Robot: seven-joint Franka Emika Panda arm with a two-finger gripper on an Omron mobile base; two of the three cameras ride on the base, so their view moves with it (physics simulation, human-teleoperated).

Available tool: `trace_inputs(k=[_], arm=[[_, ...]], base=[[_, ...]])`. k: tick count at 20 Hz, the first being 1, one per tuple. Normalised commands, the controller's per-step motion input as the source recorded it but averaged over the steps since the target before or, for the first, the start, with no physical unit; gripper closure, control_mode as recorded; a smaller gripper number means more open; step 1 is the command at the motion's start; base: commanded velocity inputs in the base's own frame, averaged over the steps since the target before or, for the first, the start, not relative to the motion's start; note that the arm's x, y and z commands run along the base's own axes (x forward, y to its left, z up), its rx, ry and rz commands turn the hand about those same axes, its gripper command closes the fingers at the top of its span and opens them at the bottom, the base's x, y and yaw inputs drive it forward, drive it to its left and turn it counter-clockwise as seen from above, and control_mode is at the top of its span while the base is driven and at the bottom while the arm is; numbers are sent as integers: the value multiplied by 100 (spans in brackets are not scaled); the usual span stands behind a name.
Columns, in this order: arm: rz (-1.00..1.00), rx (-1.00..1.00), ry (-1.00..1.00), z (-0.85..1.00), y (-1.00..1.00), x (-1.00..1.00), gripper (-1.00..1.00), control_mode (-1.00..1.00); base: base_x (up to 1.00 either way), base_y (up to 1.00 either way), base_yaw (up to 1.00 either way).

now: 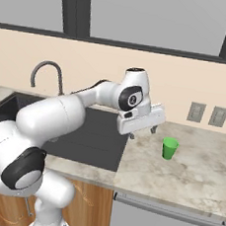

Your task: Move any existing items from the left basin to the right basin for drying. Then move the cup from the counter to the left basin of the sink for washing.

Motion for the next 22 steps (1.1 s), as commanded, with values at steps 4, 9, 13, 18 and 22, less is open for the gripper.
trace_inputs(k=[4,9,13,18,22], arm=[[0,0,0,-16,-42,33,-100,-100],[0,0,0,-16,-43,39,-100,-100],[0,4,0,-8,-40,37,-100,-100],[0,8,0,-11,-20,33,-100,-100],[0,7,0,-16,-16,31,-100,-100]], base=[[0,0,0],[0,0,0],[0,0,0],[0,0,0],[0,0,0]])
